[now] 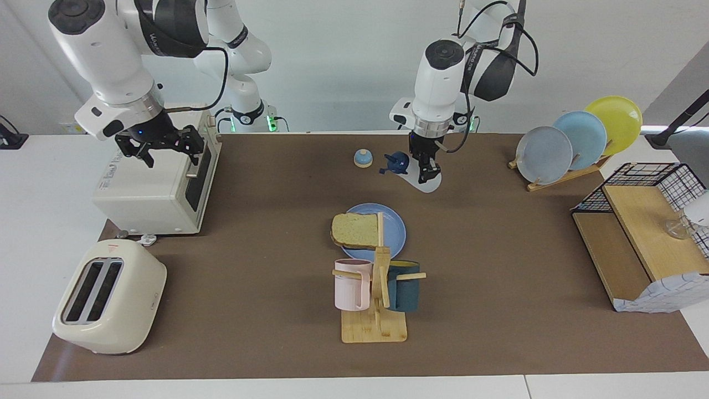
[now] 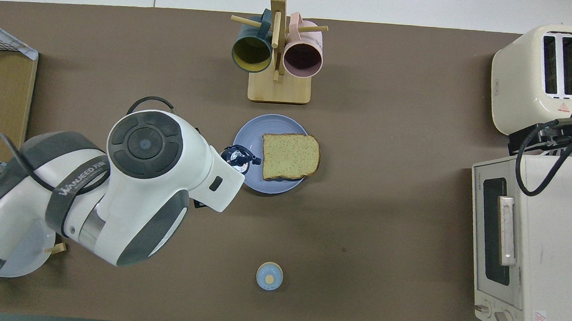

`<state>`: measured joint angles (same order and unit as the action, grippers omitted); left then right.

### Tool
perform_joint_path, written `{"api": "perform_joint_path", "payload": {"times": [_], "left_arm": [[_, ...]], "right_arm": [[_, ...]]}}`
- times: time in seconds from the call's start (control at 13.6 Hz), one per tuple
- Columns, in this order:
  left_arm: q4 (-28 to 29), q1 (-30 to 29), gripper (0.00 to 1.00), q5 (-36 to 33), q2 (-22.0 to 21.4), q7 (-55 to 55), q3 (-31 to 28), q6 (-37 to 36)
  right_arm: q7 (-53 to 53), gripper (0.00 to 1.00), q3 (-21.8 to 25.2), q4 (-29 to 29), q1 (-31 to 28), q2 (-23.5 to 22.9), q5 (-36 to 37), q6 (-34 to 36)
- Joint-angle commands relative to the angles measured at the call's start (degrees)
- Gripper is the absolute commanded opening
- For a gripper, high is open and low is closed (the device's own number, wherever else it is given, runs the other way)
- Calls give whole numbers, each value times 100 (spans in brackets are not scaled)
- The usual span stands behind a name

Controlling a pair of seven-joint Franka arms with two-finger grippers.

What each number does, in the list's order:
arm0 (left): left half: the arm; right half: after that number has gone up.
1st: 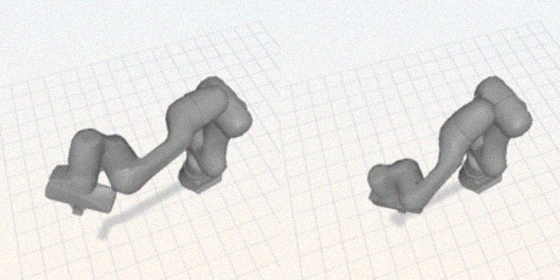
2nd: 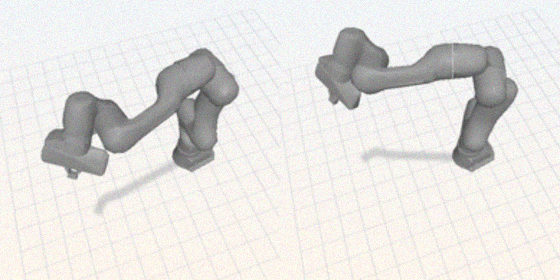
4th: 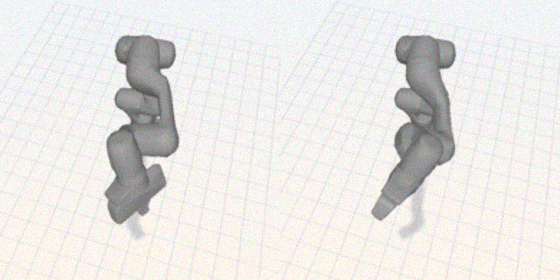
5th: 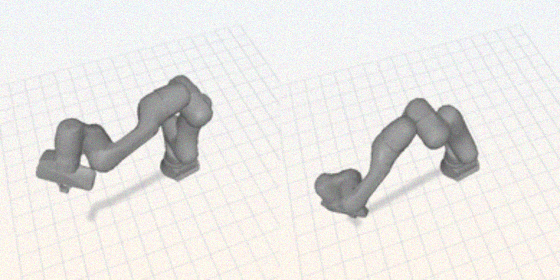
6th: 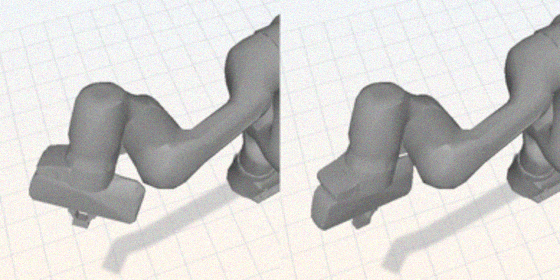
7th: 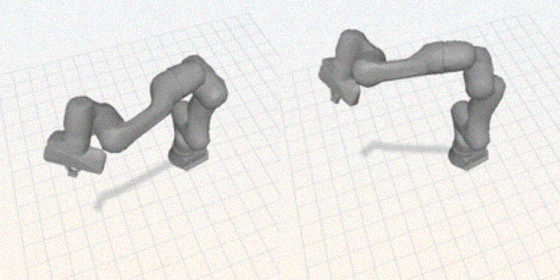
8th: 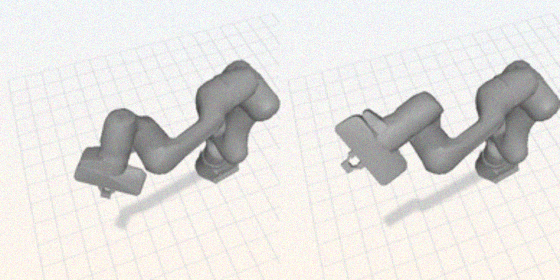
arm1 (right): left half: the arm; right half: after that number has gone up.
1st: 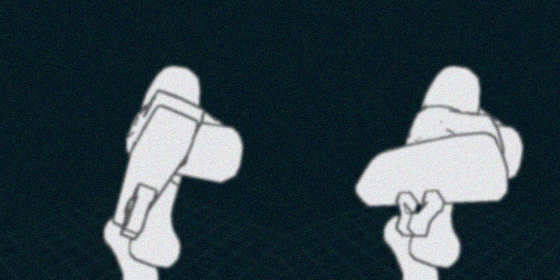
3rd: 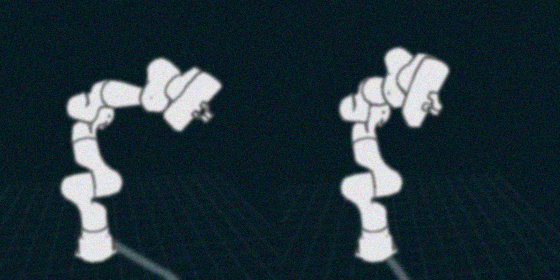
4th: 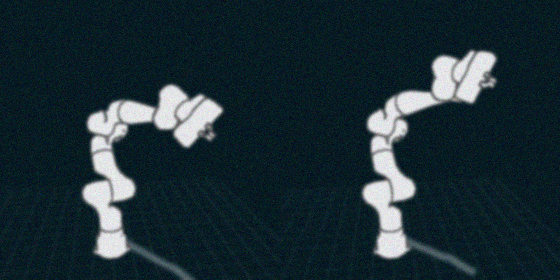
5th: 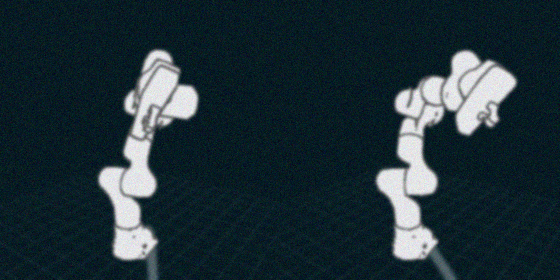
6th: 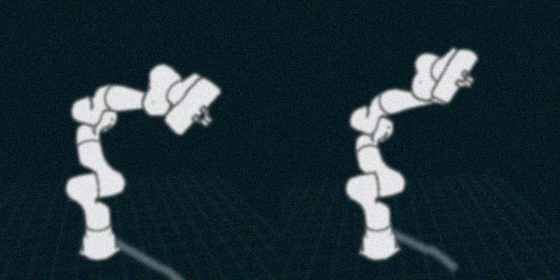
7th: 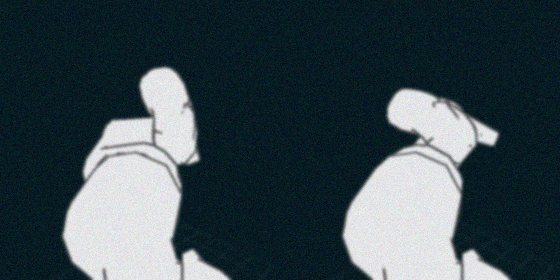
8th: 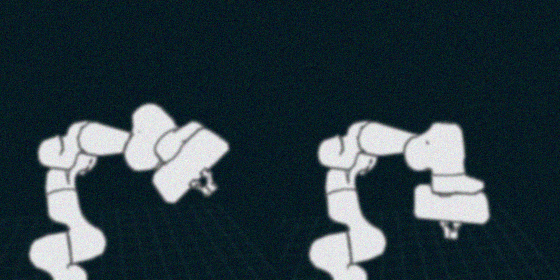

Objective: Put bread on plate and add seasoning
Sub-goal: 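Move the bottle over the bread with the left gripper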

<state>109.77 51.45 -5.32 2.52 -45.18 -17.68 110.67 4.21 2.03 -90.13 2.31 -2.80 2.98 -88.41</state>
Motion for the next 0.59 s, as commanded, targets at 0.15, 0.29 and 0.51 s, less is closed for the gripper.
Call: {"api": "perform_joint_path", "payload": {"times": [0.15,0.29,0.51], "left_arm": [[-517,75,0,-854,775,439,-7,-168],[-632,93,0,-1101,1039,650,-7,-273],[-930,180,0,-1777,1451,1152,2,-800]], "right_arm": [[335,100,-115,154,-248,-142,63,96],[283,100,-106,84,-239,16,36,114],[291,100,-80,-206,-248,289,27,184]]}}
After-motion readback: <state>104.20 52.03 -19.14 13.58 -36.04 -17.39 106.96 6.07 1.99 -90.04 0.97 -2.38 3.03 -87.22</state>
